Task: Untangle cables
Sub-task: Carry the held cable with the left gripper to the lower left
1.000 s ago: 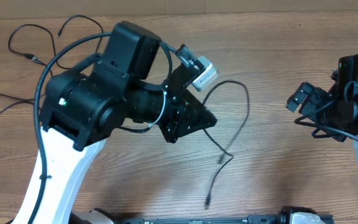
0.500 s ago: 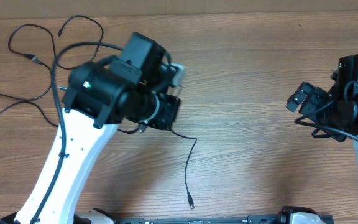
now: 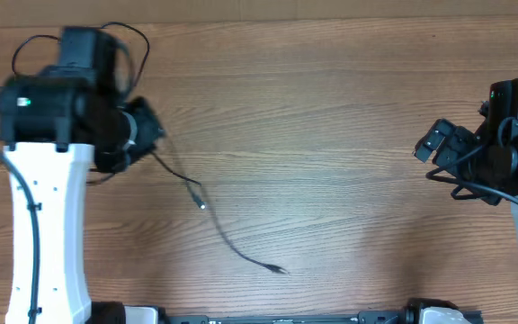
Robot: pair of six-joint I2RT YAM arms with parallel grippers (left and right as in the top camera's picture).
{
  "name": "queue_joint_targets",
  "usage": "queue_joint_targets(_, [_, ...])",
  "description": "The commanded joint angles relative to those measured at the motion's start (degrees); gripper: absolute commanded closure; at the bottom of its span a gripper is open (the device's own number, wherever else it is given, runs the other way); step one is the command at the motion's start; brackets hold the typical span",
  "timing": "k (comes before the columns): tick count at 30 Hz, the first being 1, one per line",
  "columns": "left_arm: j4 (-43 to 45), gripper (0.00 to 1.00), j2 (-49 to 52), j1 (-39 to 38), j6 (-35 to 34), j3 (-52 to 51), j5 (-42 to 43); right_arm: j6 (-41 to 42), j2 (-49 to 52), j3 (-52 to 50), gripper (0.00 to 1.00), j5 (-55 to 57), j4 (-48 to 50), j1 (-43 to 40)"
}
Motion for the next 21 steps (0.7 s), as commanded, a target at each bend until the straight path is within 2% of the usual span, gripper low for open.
queue_joint_targets(1, [-0.3, 0.96, -0.1, 3.3, -16.0, 0.0, -0.5, -0.2, -0.2, 0.2, 0.00, 0.5, 0.2, -0.2])
queue_joint_targets(10, [-0.3, 0.96, -0.7, 8.8, -45.6, 0.0, 2.4, -0.2, -0.2, 0.2, 0.00, 0.5, 0.1, -0.2])
queue_joint_targets(14, [-0.3, 0.96, -1.1, 11.4, -57.5, 0.0, -2.8, -0.2, -0.2, 0.2, 0.00, 0.5, 0.1, -0.2])
queue_joint_targets(21, [-0.3, 0.96, -1.0, 19.9, -58.1, 0.0, -13.9, -0.2, -0.2, 0.2, 0.00, 0.5, 0.2, -0.2])
